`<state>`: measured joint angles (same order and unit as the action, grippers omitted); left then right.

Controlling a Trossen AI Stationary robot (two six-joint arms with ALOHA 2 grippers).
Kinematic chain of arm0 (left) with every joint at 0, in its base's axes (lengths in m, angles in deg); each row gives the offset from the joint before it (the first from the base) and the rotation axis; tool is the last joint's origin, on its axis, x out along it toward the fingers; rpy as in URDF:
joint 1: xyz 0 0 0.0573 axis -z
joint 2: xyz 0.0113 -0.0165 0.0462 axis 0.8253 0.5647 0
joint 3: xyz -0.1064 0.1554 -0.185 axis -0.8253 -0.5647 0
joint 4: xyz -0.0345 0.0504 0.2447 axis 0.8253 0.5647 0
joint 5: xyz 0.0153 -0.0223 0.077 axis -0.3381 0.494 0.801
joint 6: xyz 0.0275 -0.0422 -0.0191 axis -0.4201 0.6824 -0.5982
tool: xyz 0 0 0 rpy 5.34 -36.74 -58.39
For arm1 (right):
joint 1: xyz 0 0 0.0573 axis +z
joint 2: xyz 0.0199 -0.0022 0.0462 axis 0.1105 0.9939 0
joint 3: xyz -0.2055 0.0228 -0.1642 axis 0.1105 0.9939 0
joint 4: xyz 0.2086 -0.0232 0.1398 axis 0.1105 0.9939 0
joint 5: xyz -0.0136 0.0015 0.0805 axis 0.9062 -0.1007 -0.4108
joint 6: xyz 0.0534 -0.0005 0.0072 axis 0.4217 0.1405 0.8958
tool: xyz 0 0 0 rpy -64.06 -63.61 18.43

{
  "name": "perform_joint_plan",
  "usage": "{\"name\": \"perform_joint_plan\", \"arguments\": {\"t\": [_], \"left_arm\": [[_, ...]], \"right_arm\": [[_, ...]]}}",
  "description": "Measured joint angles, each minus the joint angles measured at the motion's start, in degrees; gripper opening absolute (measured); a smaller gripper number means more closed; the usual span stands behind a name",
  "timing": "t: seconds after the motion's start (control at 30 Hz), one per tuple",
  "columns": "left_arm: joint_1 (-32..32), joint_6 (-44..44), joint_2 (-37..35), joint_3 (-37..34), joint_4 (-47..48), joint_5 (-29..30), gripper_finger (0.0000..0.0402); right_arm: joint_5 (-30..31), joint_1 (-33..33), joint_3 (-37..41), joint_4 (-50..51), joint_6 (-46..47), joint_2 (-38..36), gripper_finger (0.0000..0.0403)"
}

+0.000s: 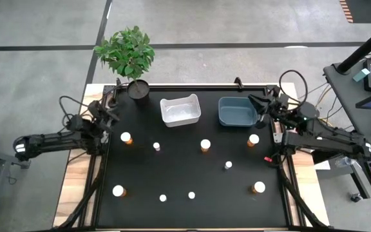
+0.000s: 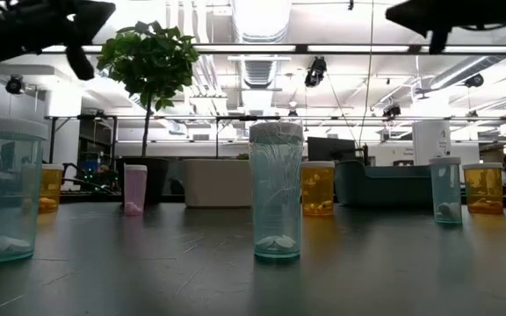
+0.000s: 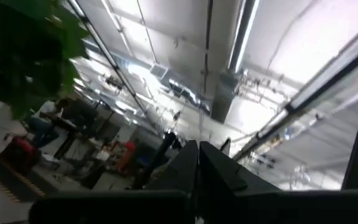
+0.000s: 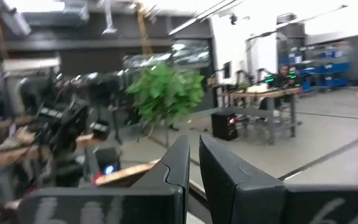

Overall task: Pick and place medicine bottles into bin by pill shape (circle, oval)
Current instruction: Put the orange capsule bottle into the blue bin

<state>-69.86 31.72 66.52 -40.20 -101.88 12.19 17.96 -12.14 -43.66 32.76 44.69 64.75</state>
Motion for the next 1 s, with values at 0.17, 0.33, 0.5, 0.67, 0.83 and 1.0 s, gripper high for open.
{"name": "perform_joint_plan", "arguments": {"t": [0.17, 0.33, 0.5, 0.67, 0.83, 1.0], "left_arm": [[0.02, -0.53, 7.04, 5.46, -0.04, -6.17, 0.0], [0.52, -1.27, 13.52, 10.21, 2.65, -8.82, 0.0], [2.13, -3.36, 20.93, 12.77, 4.01, -8.83, 0.0], [3.9, -3.39, 28.54, 15.11, 3.6, -8.28, 0.0], [4.24, -3.41, 34.28, 16.34, 3.98, -8.1, 0.0], [4.24, -3.43, 36.77, 16.61, 3.84, -8.06, 0.0]], "right_arm": [[-3.22, 0.52, -3.43, 1.13, -2.72, 4.76, 0.0028], [-3.22, 2.36, -4.61, 1.15, -4.01, 8.08, 0.0028], [-3.26, 6.01, -4.6, 1.32, -4.84, 10.86, 0.0028], [-3.35, 10.42, -4.62, 0.51, -5.4, 14.43, 0.0028], [-3.23, 14.5, -5.3, 1.3, -5.38, 19.3, 0.0028], [-3.21, 18.22, -8.93, 1.23, -5.97, 24.83, 0.0028]]}}
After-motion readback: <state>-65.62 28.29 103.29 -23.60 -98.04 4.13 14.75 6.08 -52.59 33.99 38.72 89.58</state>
